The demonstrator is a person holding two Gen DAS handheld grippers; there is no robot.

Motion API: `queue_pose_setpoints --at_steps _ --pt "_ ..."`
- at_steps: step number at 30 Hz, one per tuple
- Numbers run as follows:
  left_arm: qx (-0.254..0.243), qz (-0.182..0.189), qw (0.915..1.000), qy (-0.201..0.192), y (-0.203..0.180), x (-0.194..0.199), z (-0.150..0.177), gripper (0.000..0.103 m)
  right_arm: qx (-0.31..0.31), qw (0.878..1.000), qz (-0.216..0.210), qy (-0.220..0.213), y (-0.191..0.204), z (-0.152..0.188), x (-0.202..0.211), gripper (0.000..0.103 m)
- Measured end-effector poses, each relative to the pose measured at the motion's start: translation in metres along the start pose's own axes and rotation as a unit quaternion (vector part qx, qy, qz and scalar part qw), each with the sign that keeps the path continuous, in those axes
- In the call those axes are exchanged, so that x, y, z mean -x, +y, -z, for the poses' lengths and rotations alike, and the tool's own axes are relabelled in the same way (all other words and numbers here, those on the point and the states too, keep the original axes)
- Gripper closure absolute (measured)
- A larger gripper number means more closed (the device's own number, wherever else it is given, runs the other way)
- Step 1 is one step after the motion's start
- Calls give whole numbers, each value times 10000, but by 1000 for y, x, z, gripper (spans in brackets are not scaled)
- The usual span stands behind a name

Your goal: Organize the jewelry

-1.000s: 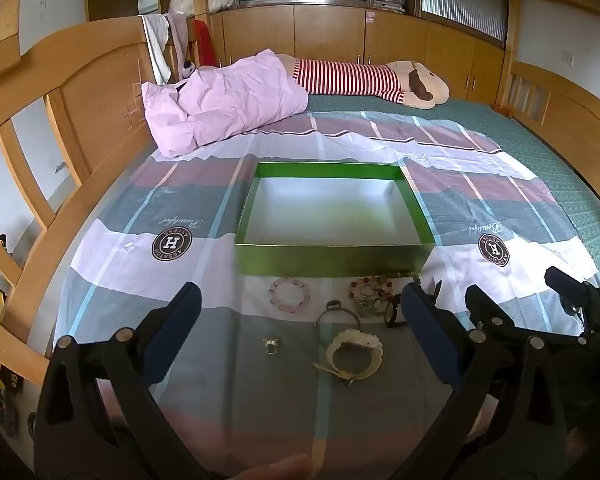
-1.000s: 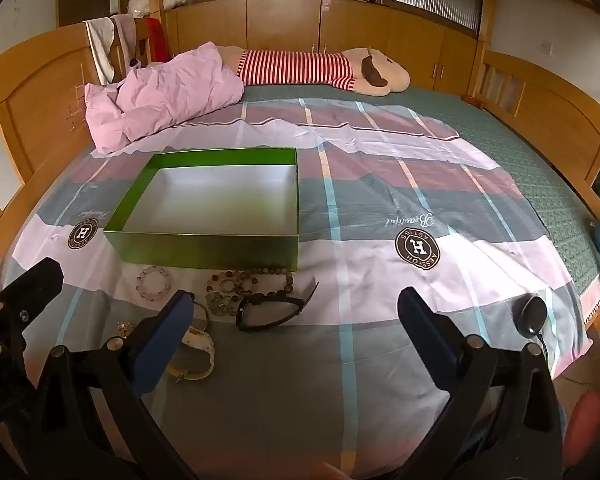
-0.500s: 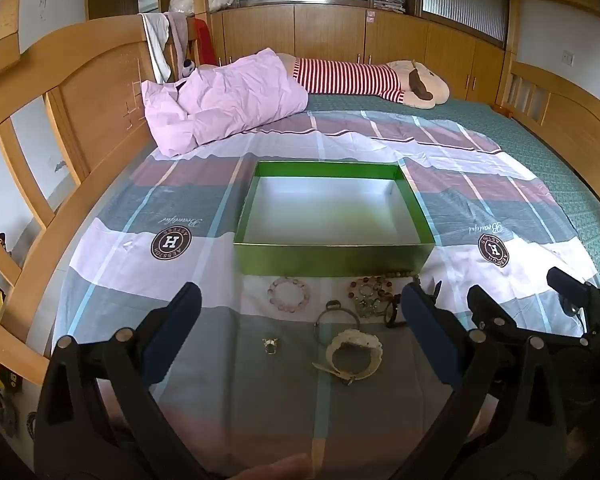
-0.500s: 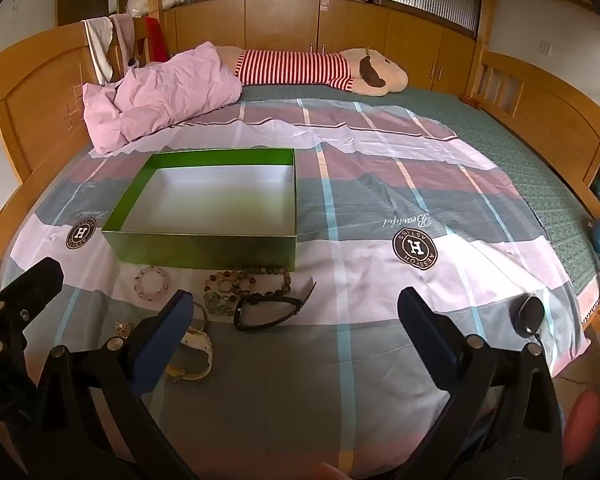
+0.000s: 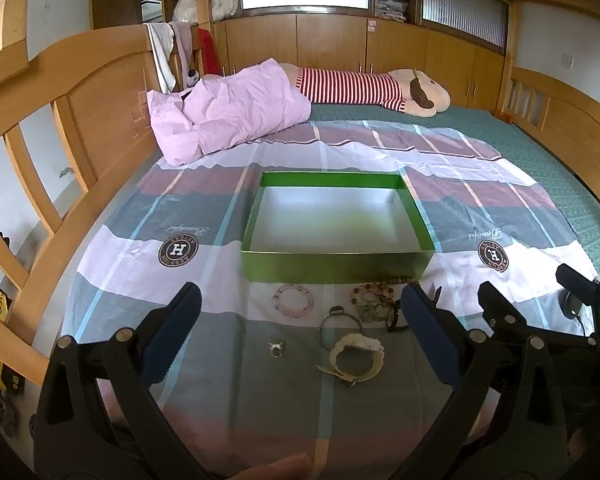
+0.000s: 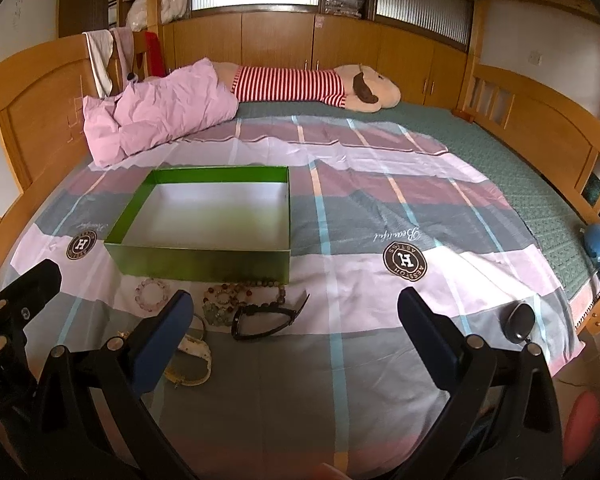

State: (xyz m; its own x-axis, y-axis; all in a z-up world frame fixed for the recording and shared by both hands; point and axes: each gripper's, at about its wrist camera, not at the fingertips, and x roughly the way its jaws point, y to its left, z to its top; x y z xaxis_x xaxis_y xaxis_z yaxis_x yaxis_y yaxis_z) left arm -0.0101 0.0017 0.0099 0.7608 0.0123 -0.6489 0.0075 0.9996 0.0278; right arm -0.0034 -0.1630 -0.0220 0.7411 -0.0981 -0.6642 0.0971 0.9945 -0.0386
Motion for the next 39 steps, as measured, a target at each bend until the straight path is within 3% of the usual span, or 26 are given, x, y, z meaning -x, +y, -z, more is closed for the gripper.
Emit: queue_pose_setpoints --at_steps 24,33,39 --pt "27 -6 10000 -24 1 7 -1 4 -77 9999 -17 -122 -3 -3 12 3" --pt "131 -61 9999 23 13 3 2 4 -266 9984 -463 -189 -8 -5 20 3" --pt "163 -85 9998 25 17 3 2 4 -199 9984 -491 -198 -3 -5 22 3"
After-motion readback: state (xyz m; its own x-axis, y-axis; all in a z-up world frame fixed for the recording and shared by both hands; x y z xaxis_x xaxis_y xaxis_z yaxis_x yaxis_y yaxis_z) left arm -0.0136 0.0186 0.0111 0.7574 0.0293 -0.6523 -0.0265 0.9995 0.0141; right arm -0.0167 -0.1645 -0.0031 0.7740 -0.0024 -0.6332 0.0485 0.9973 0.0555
